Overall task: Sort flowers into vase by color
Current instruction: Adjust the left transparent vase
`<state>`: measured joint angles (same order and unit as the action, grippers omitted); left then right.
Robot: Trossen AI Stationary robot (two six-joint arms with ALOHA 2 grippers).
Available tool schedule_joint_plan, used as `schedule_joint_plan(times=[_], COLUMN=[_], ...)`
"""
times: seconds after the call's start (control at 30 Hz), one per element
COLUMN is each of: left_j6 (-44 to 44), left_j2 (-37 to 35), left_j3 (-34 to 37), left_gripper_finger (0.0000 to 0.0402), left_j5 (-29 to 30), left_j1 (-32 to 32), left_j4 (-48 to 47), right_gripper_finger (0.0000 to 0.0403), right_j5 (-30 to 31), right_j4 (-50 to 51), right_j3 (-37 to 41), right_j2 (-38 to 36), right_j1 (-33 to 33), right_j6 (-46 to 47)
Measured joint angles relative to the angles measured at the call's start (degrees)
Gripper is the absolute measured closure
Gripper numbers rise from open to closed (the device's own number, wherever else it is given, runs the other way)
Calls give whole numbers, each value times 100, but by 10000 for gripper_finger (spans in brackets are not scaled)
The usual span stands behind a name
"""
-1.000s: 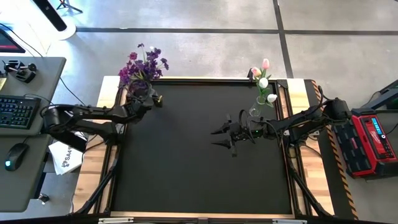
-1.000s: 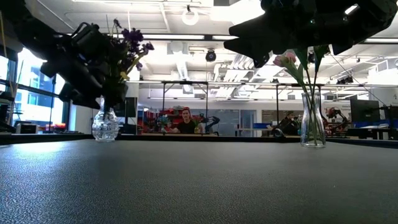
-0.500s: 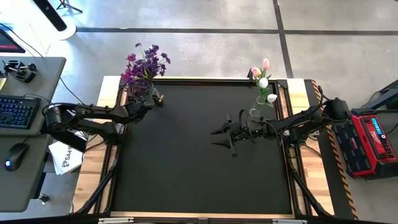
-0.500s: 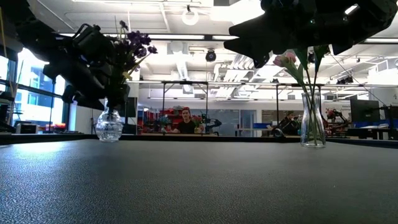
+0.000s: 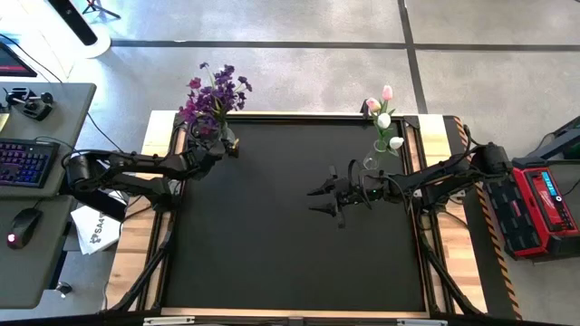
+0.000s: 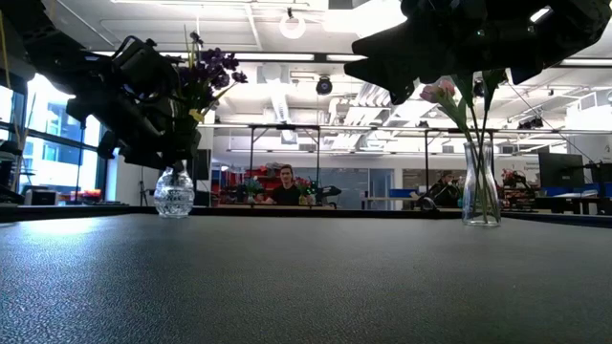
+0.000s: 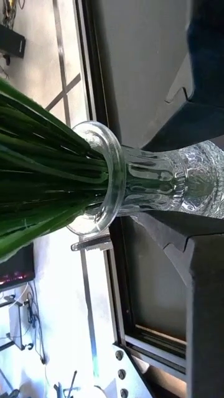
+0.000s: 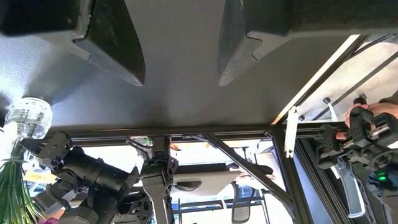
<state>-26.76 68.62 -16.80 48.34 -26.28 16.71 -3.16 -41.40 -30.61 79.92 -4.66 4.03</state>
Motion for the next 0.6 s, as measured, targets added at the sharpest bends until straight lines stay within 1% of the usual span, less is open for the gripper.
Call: schedule_joint_plan(times=[0.1, 0.17, 0.27, 0.43, 0.53, 0.6], left_j6=[126, 227, 463, 932, 1110, 1227], left_j2=[-12, -70, -267, -819, -1120, -1249], left_j3=[0, 0, 0, 0, 0, 1], left_gripper_finger=[256, 248, 224, 175, 156, 151], left_j5=[-14, -87, -376, -916, -934, -829], left_j1=[70, 118, 153, 159, 159, 159], left_j4=[-6, -64, -234, -562, -829, -918], right_gripper_finger=[218, 218, 218, 218, 218, 218], right_j5=[0, -1, 0, -2, -2, -2], right_j4=[0, 0, 0, 0, 2, 2], right_j3=[0, 0, 0, 0, 0, 0], right_j2=[0, 0, 0, 0, 0, 0], right_j1=[0, 0, 0, 0, 0, 0], right_j6=[16, 20, 33, 107, 107, 107])
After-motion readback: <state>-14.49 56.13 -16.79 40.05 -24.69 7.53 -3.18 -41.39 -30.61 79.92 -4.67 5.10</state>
